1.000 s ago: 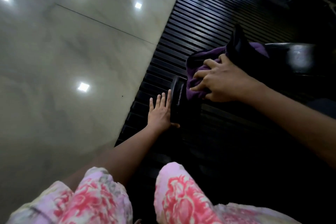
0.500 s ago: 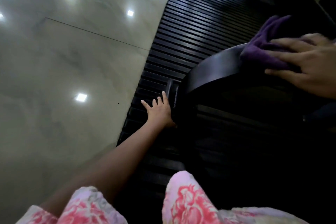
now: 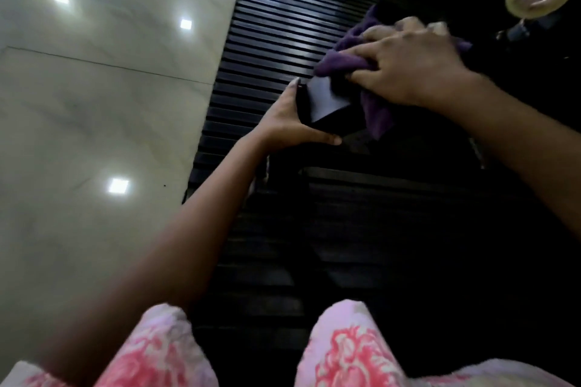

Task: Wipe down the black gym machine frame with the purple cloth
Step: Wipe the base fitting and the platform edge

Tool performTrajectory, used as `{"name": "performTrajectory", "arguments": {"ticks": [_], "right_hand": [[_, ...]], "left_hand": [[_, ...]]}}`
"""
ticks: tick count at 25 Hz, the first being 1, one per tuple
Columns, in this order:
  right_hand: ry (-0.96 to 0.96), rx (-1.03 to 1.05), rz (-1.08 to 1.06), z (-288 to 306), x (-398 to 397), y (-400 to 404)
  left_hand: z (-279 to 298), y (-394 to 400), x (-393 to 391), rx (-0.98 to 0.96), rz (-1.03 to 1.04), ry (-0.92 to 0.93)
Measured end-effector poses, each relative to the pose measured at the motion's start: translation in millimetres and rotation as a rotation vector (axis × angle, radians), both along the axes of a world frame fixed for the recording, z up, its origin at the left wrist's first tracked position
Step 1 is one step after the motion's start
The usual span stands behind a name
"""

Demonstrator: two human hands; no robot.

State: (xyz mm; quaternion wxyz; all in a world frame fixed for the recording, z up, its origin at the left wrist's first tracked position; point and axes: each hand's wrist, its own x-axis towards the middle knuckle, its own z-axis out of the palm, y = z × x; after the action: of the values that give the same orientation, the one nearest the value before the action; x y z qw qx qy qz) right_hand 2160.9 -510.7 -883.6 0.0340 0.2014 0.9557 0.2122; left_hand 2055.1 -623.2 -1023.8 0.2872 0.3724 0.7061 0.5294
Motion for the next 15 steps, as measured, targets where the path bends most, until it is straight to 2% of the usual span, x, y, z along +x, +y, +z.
{"name": "performTrajectory", "arguments": {"ticks": [5, 7, 10, 11, 12, 15], "right_hand": [[0.401, 0.084, -0.007, 6, 79, 25], [0.515, 0.143, -0.013, -17, 91, 25], [0.781, 0.202, -0.097, -51, 70, 12], [0.843, 0.225, -0.077, -58, 59, 5], [0.848, 0.244, -0.024, -66, 49, -2], [0.691, 0.309, 0.318, -84, 44, -6]], "left_hand": [[11, -9, 5, -0.09, 0.009, 0.108], [19, -14, 3, -0.091, -0.017, -0.022], [37, -15, 11, 0.123, 0.034, -0.316], [46, -11, 15, 0.193, 0.075, -0.327], [52, -5, 17, 0.264, 0.099, -0.365], [79, 12, 28, 0.481, 0.093, -0.215]]}}
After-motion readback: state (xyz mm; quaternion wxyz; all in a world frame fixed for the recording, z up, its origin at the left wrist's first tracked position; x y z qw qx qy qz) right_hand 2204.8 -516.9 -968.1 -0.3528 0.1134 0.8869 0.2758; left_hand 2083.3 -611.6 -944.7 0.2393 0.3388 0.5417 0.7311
